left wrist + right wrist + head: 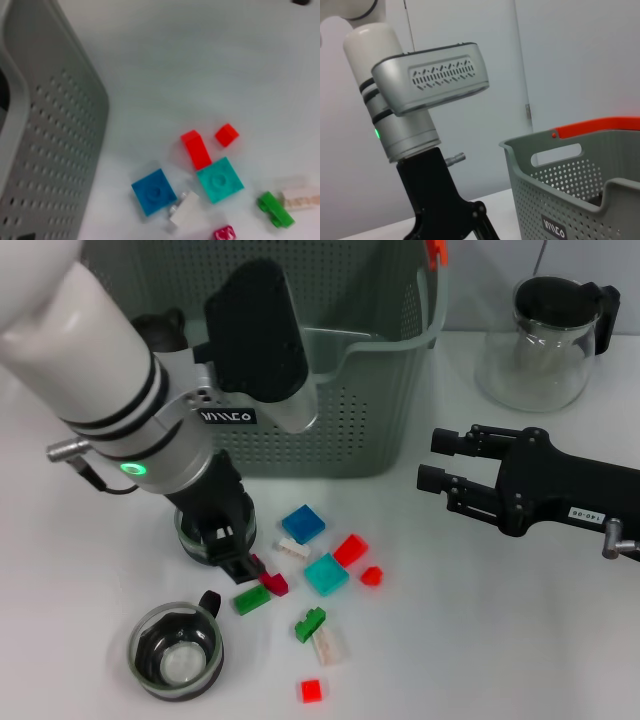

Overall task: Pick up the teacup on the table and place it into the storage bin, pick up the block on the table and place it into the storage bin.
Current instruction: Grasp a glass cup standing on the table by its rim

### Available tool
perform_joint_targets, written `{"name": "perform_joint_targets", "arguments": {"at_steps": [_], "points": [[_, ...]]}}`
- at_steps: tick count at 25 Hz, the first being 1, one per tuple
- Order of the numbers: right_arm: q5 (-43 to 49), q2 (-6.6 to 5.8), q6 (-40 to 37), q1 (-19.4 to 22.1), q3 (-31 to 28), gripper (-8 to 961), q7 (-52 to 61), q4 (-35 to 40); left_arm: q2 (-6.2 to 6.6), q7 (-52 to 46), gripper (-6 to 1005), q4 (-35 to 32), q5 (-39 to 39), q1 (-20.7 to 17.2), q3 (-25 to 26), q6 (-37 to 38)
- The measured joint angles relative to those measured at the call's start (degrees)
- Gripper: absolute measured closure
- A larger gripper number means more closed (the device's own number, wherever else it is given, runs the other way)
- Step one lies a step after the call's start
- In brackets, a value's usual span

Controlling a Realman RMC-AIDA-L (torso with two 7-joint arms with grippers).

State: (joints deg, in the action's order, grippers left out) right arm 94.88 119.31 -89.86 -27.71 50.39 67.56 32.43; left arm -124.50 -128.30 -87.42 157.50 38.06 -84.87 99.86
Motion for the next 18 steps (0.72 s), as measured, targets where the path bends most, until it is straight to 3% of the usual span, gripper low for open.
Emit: {"name": "perform_joint_targets", "arguments": {"at_steps": [3,7,18], "points": [[0.12,-0.04,-0.01,-0.04,-0.02,435,0.01,0.0,-0.02,-1.71,238,1.61,0.56,-0.12,-1.45,-3.01],[0.18,-0.13,-0.04,-0.04,-0.03,435,0.02,0.0,0.01,-4.49,409,5.53,3.43,0.41,-3.52,-5.69],[0.3,-0.45,-0.05,-0.09,0.26,435,0.43,0.0,-0.04,-8.17,444,9.91,5.4,0.87,-6.27,-8.62]]}}
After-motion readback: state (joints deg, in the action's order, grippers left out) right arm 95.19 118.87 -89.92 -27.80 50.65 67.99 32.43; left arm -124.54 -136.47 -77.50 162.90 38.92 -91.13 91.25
